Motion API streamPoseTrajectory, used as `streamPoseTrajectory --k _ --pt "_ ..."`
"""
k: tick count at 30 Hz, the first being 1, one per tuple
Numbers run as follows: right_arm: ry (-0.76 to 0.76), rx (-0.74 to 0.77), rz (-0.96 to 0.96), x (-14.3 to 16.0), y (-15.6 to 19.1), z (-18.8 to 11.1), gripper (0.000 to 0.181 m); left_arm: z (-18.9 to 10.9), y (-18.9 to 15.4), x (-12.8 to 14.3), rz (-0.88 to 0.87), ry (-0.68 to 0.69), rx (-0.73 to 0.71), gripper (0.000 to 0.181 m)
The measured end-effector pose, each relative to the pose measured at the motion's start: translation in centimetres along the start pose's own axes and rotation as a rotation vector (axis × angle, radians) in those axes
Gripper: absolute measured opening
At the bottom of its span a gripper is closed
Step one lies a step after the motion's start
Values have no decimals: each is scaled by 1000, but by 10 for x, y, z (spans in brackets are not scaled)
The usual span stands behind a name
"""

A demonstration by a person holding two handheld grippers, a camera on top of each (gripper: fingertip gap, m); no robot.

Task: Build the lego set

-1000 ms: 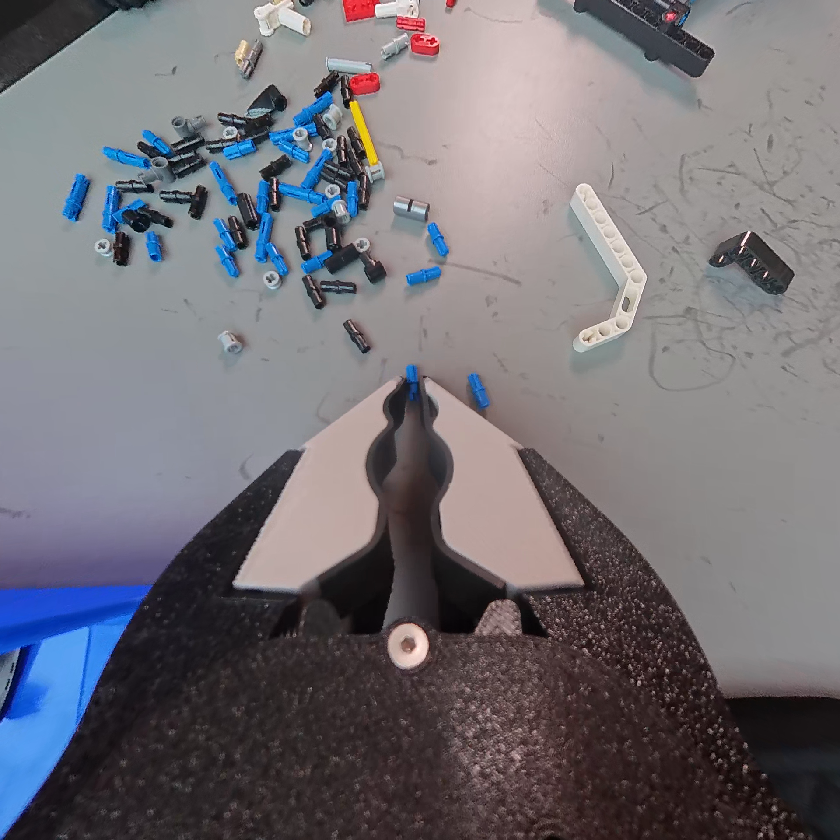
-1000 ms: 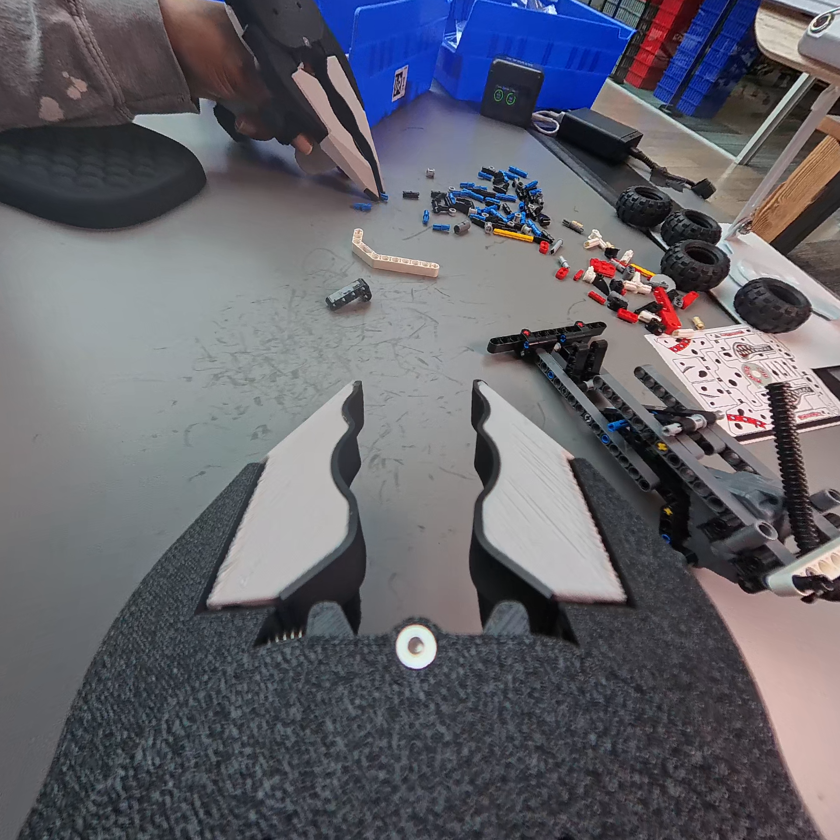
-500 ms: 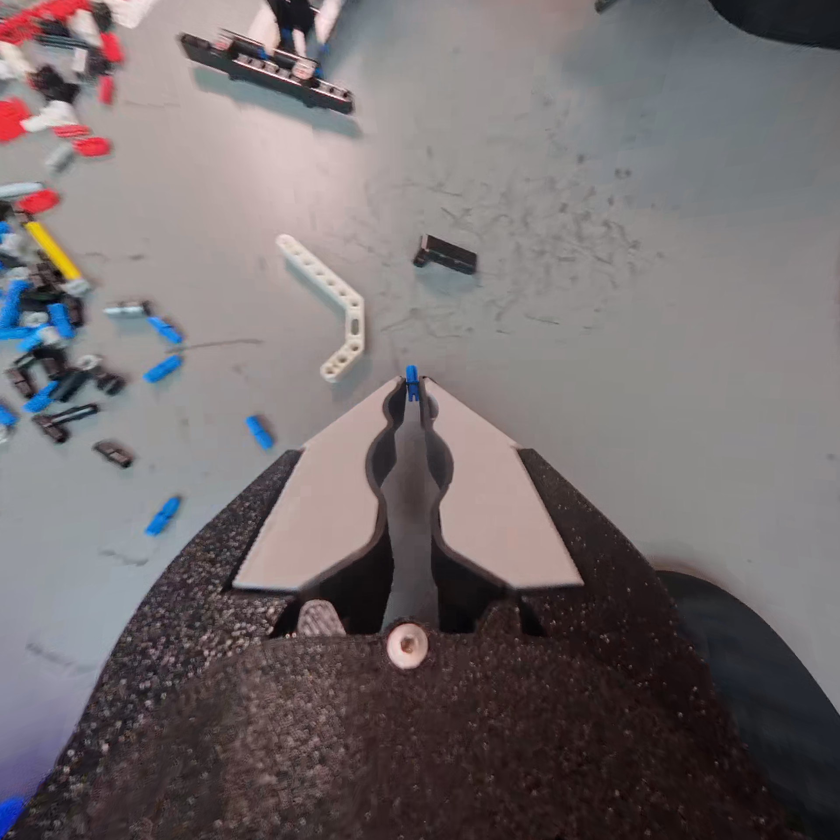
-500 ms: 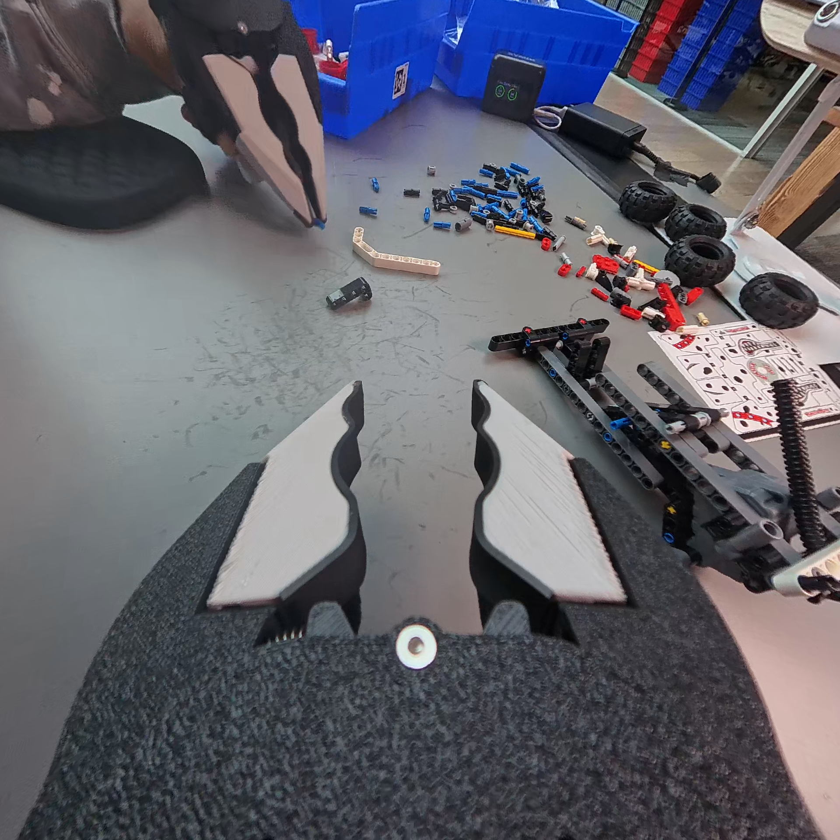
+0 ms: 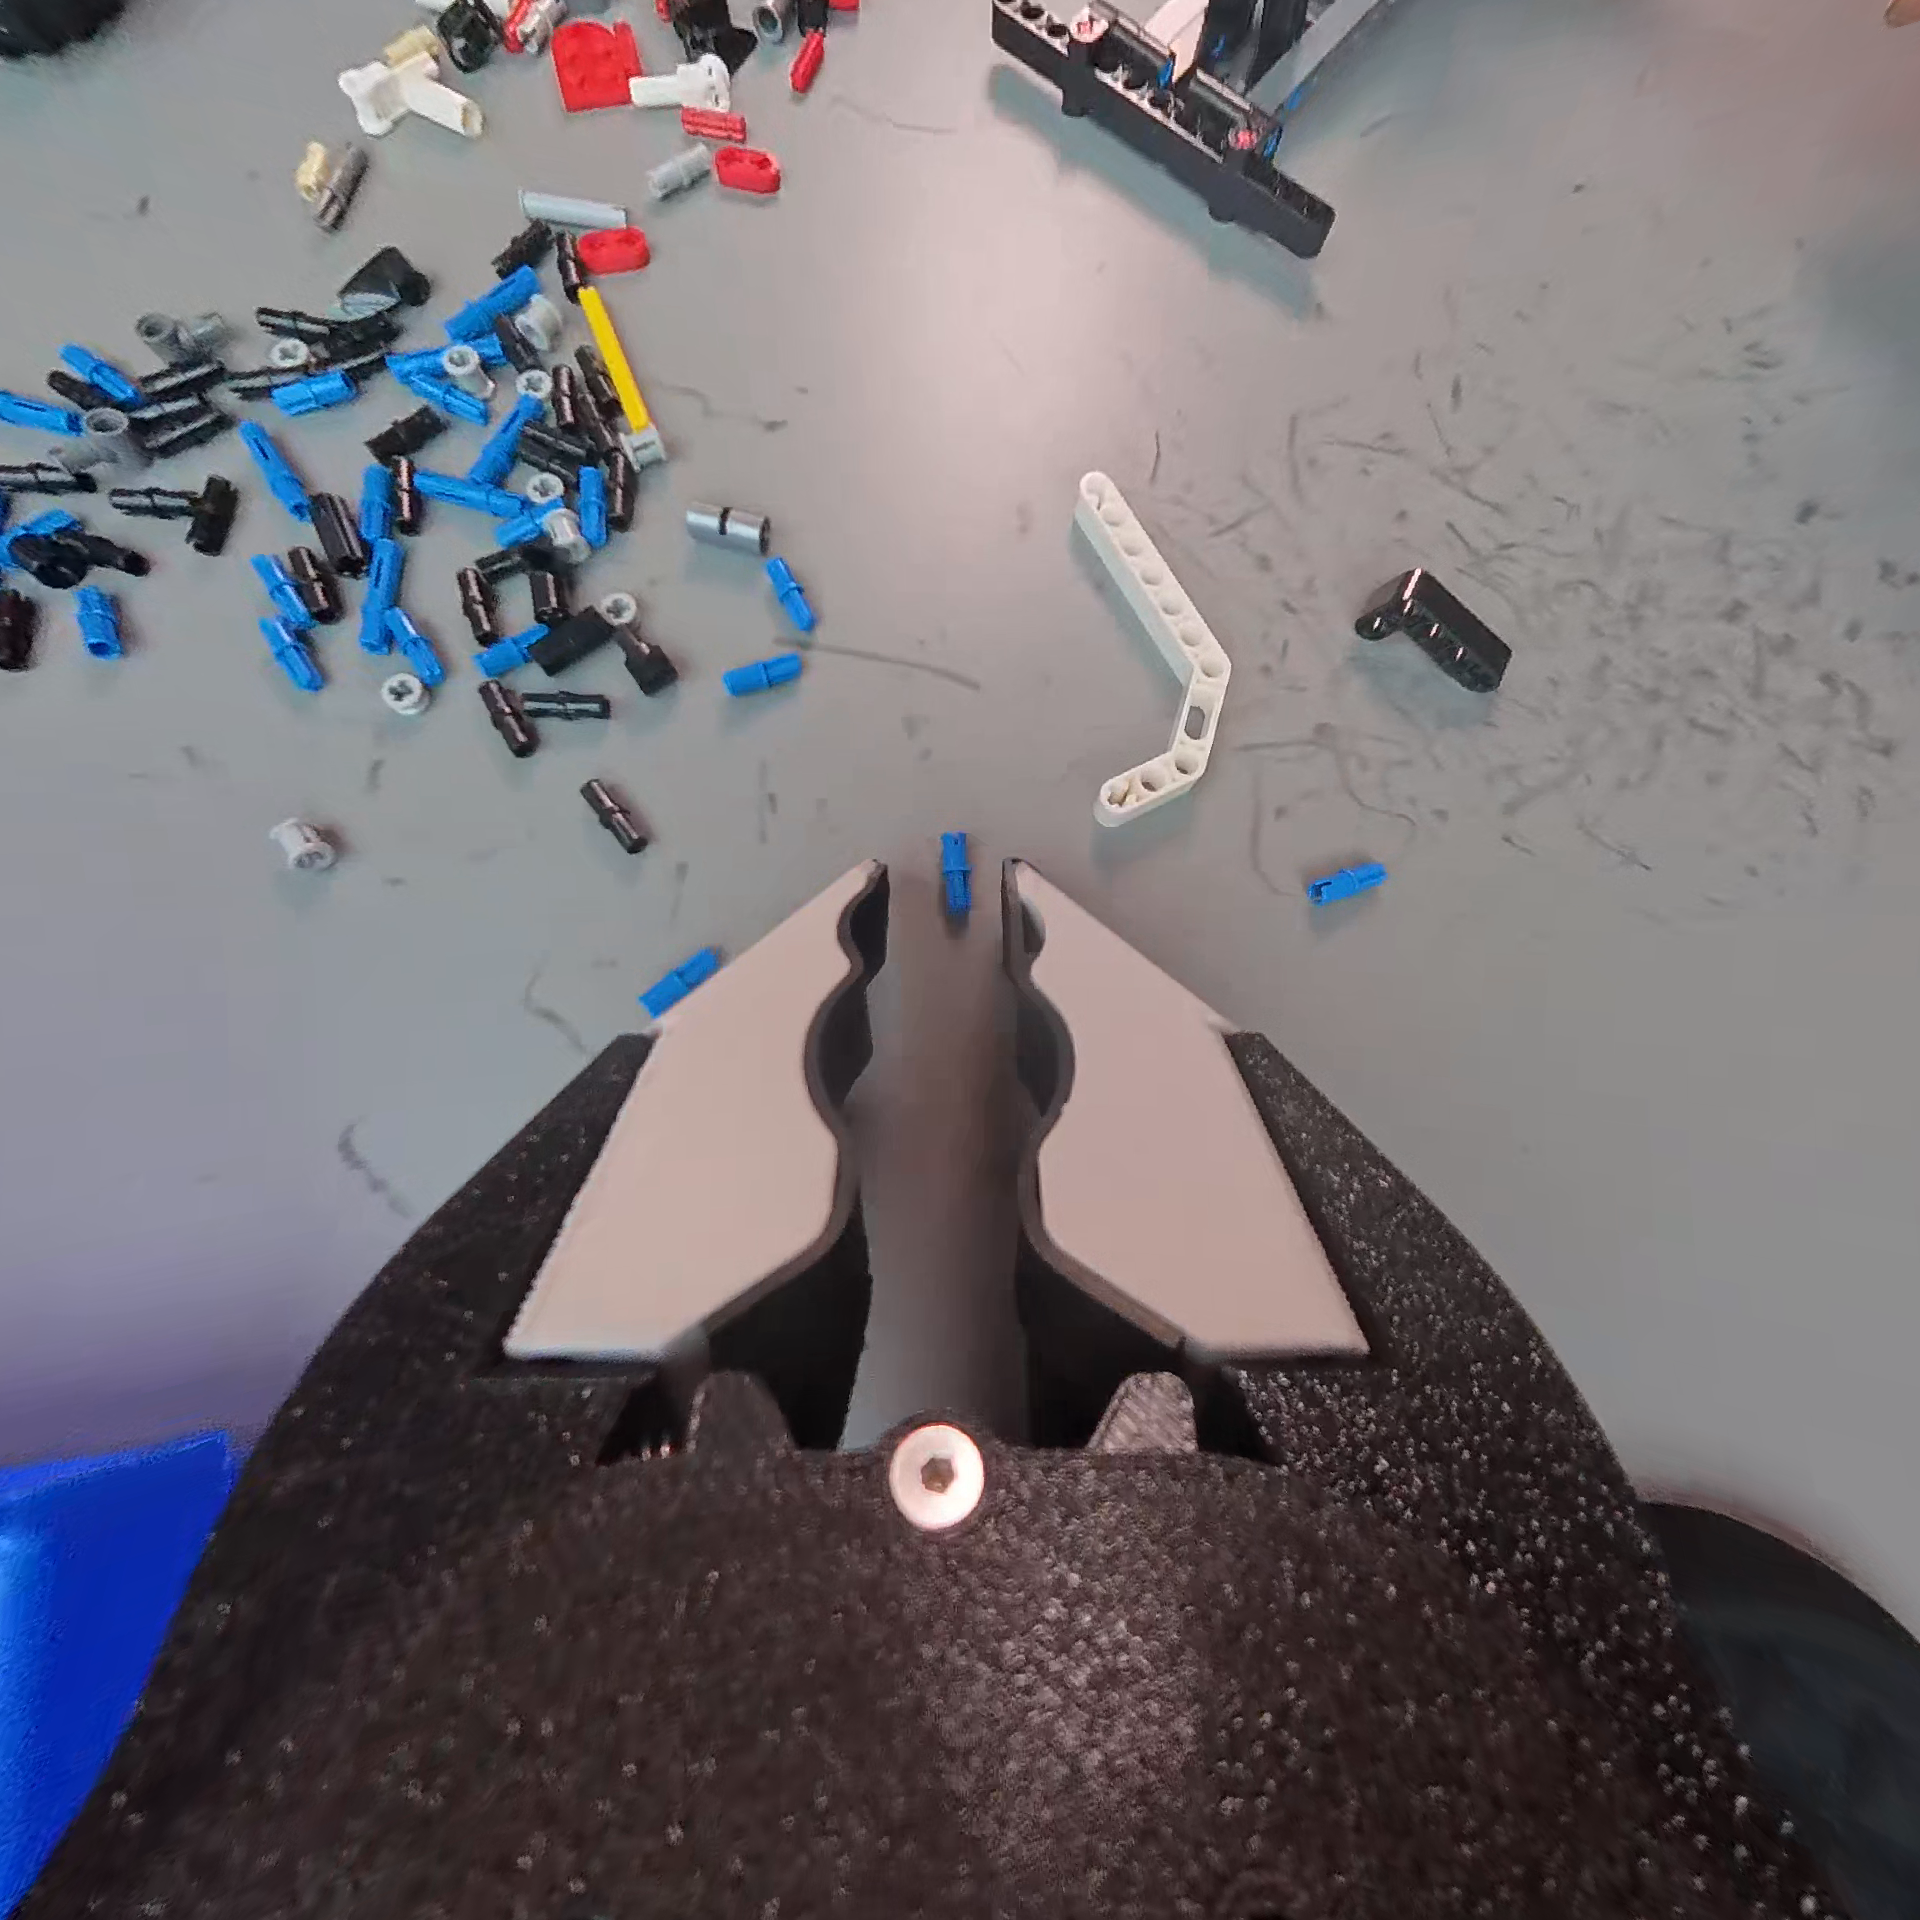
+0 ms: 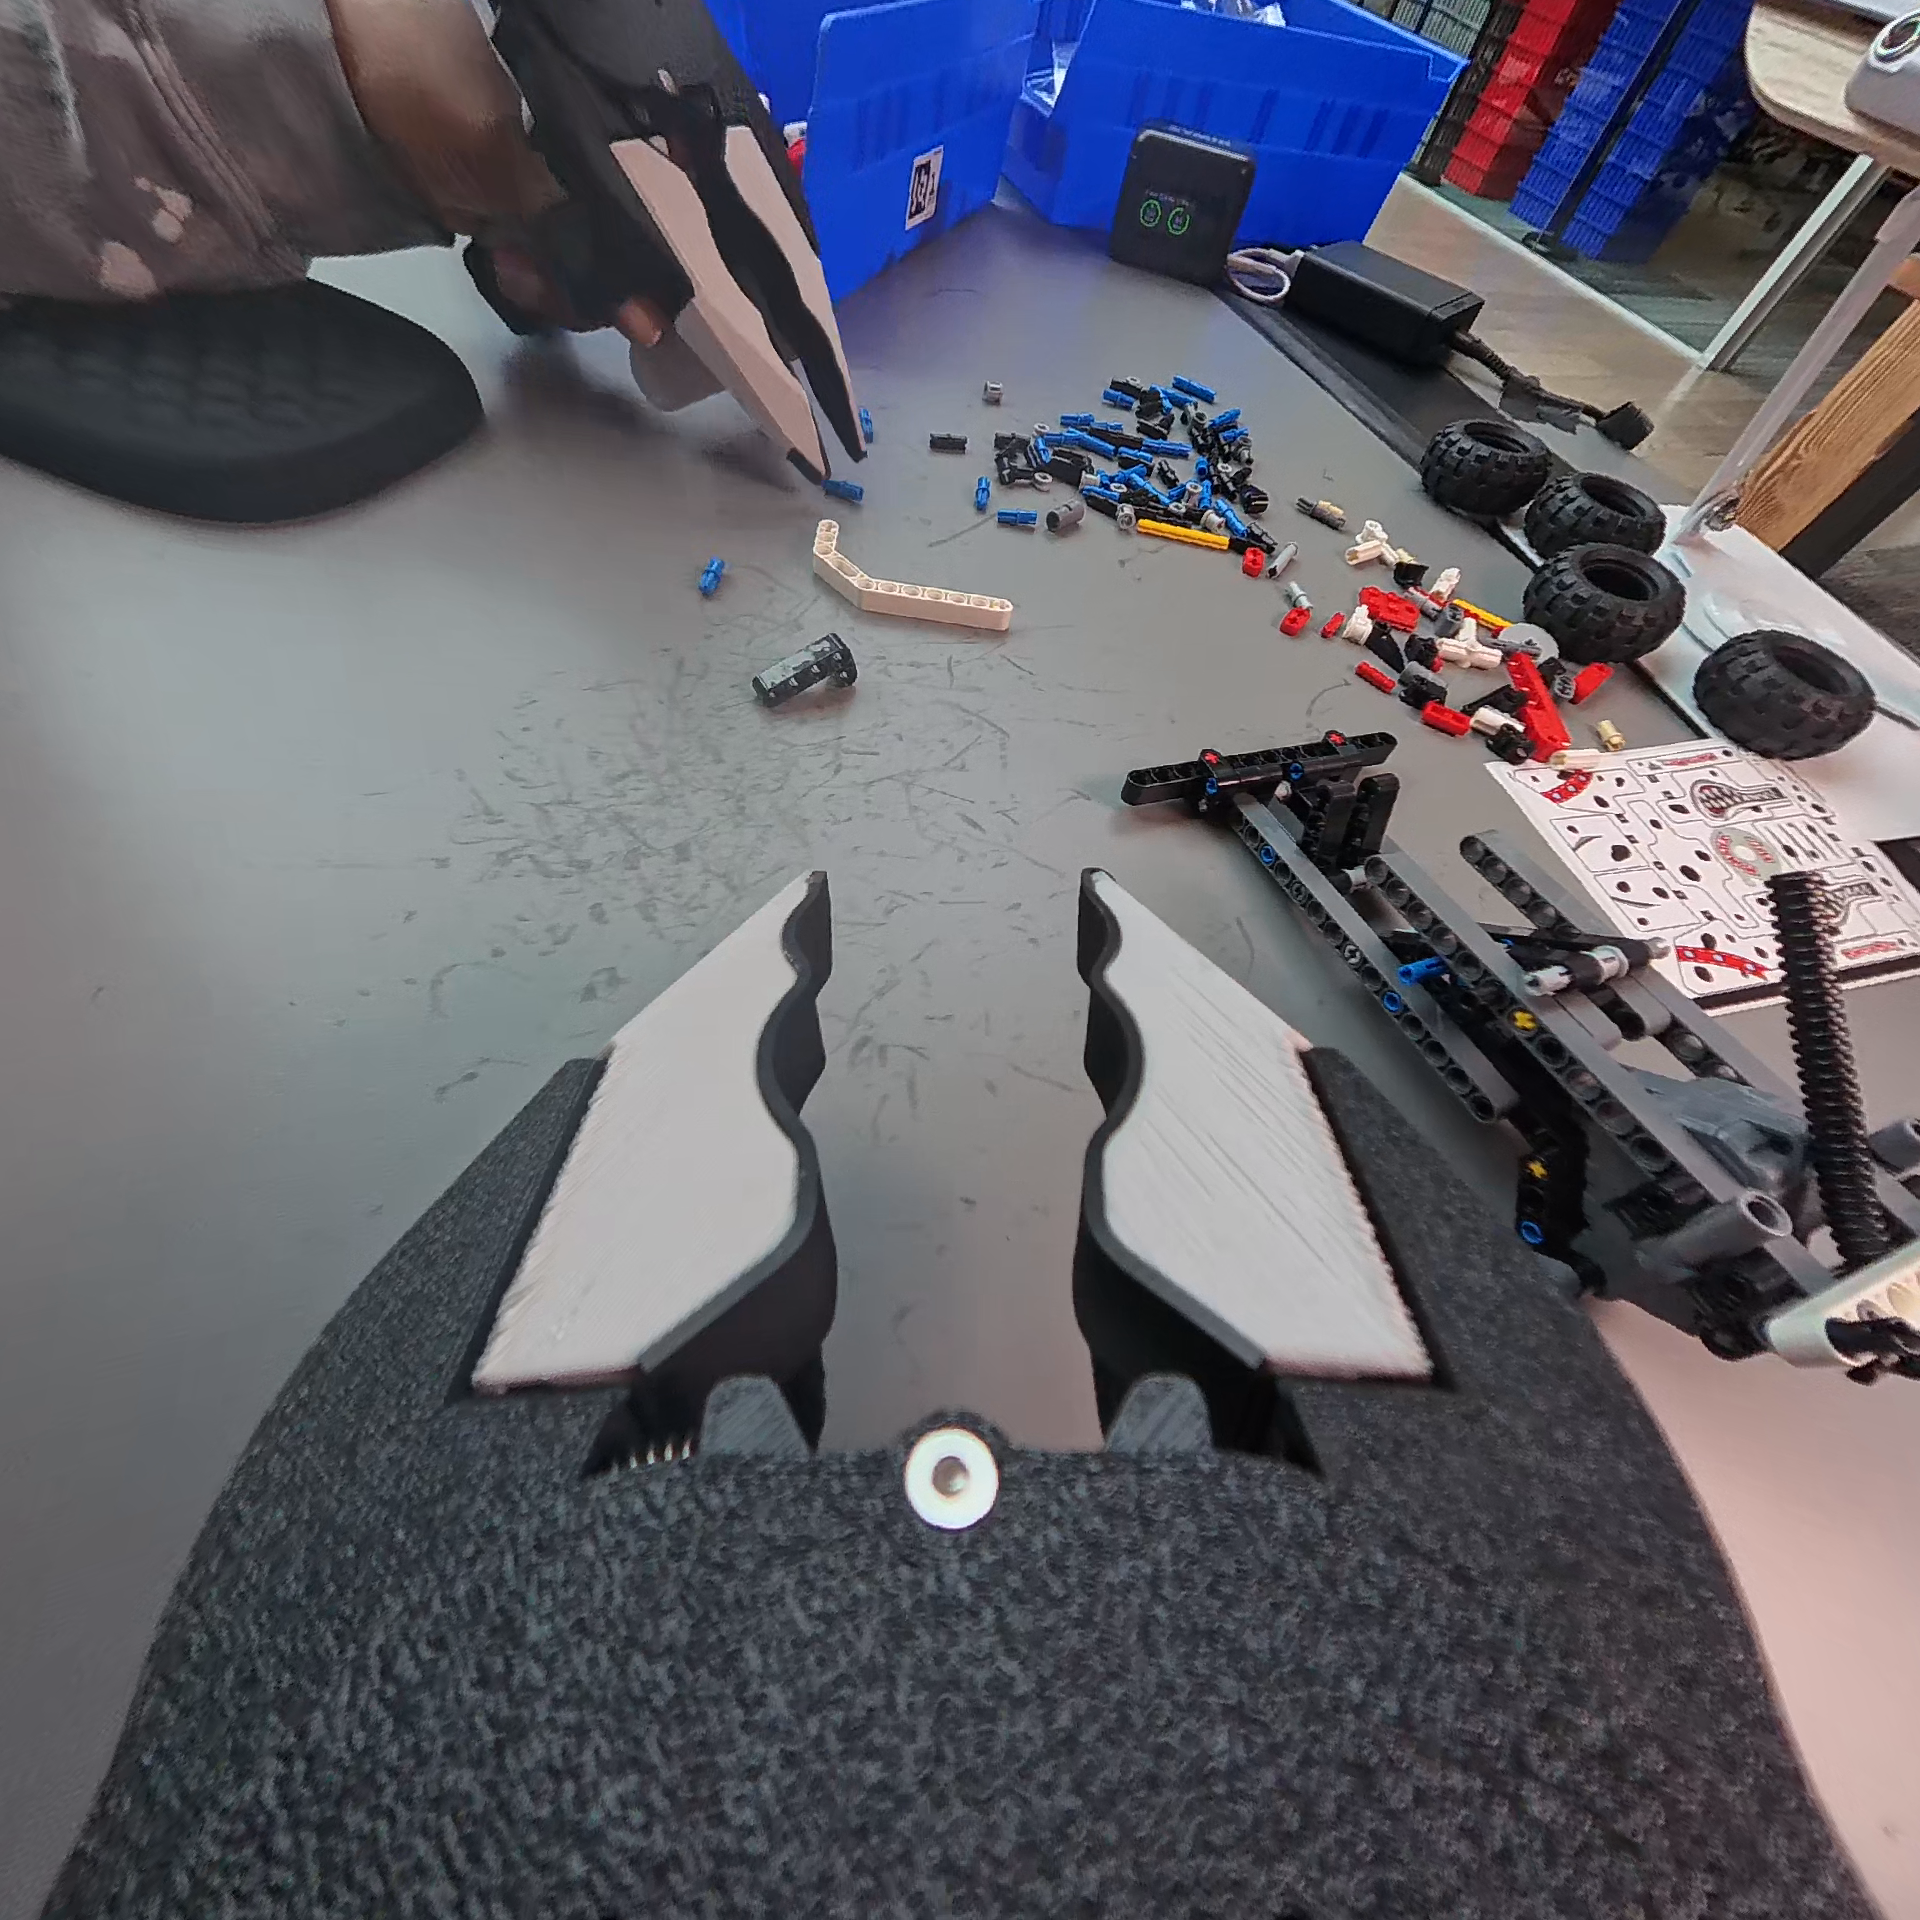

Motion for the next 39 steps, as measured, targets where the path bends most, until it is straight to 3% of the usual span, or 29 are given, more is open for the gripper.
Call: streamPoseTrajectory --k 3,5,8,11,14,19,24,26,29,34,36,39 --pt "-6 2 2 0 0 -1 47 5 -4 -2 59 30 -29 6" --pt "-11 -2 2 0 0 -1 47 2 -6 -4 91 28 -20 5" --pt "-48 -51 12 -1 2 -5 48 -13 -27 -15 124 -89 176 4" --pt "-104 -178 35 -6 9 -9 56 -5 -52 -14 234 -38 255 5" --pt "-72 -204 5 -5 13 -9 63 6 -65 -10 265 4 289 5" --pt "15 -189 -1 1 14 -4 70 2 -52 -13 211 -32 227 26" --pt "12 -82 13 -3 3 -12 73 -15 9 -5 -29 -37 -171 24" --pt "-5 -14 22 -4 -4 -18 73 -14 20 2 -67 -10 -220 27" --pt "-24 78 42 -4 -15 -26 73 -8 24 7 -66 34 -214 28" --pt "-43 128 60 -1 -22 -33 72 -7 24 9 -60 63 -176 6" --pt "-44 135 56 -1 -23 -33 71 -8 22 9 -47 71 -162 6" --pt "-40 143 52 0 -24 -33 71 -13 -1 -5 2 -35 34 5"
Point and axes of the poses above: each gripper's, where its closed fingertips meet, z out along the fingers, x out of its underside, y = z × x across the jaws, the point moved 10 cm from there along -z, back along the fingers, and after that the axes turned 4 degrees about -x, right-handed, at the moved point
